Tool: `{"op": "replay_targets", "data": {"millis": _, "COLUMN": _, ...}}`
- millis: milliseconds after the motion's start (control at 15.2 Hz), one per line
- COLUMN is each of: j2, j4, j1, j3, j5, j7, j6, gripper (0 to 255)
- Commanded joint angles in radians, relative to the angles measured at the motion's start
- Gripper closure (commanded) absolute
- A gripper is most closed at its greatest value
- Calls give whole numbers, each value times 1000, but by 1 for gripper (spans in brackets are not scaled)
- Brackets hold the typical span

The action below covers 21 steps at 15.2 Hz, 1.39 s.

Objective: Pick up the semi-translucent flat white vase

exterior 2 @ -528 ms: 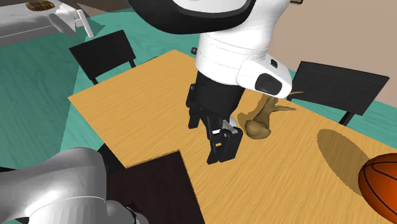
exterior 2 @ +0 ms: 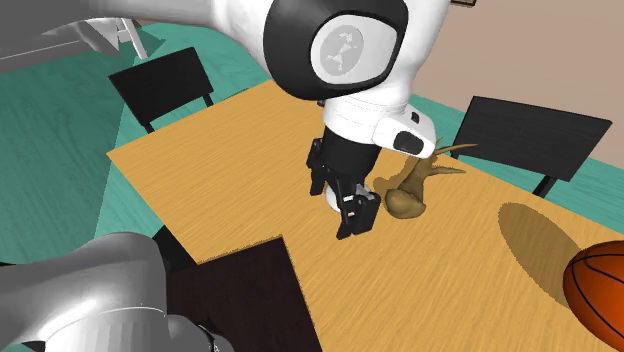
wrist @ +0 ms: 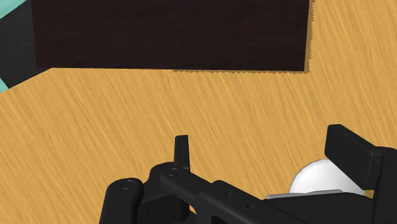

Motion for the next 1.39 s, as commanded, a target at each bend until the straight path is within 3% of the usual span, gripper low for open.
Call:
{"op": "replay_targets", "data": {"millis": 0, "j2": 53, "j4": 0, "j1": 9, "j3": 21, "j5": 16, "j7": 15, "j6": 66, "gripper": 0}}
{"op": "replay_targets", "data": {"millis": 660, "j2": 373, "j4": 57, "j1": 49, "j3": 133, "j5": 51, "j7": 106, "j6": 381, "gripper": 0}}
{"op": "replay_targets", "data": {"millis": 1320, "j2": 747, "j4": 245, "j1": 91, "j3": 205, "j5": -41, "j7": 238, "j6": 610, "gripper": 0}}
